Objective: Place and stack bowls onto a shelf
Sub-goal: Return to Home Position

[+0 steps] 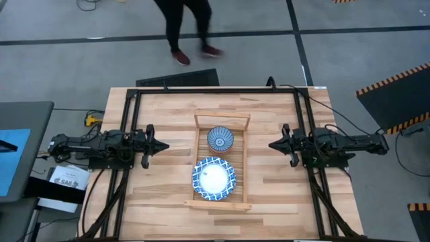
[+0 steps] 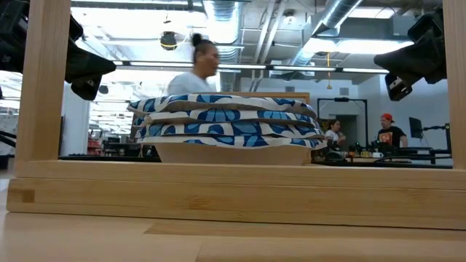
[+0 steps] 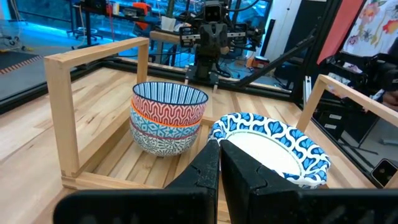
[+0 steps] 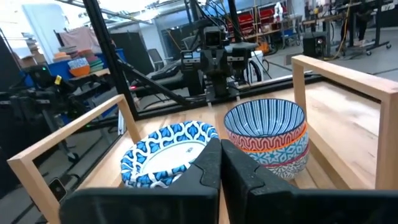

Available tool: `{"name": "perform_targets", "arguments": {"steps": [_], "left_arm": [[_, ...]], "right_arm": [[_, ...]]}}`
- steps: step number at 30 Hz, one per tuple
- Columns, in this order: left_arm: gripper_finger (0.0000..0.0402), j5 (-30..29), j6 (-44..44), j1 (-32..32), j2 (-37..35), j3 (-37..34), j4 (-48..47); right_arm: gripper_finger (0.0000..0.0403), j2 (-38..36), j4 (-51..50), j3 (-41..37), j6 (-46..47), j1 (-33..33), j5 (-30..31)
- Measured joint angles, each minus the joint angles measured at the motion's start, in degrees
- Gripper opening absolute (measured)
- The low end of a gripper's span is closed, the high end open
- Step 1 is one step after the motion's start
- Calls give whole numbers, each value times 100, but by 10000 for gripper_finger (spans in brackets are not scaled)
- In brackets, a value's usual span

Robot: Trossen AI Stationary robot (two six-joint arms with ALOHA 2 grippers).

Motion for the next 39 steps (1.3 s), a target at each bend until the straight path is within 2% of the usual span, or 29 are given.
{"name": "perform_targets", "arguments": {"steps": [8,39], "left_arm": [[0,0,0,0,0,2,-4],[0,0,33,-1,1,4,-4]], "right_arm": [[41,0,-15,-2,592,0,2],[44,0,-32,-11,596,0,0]]}}
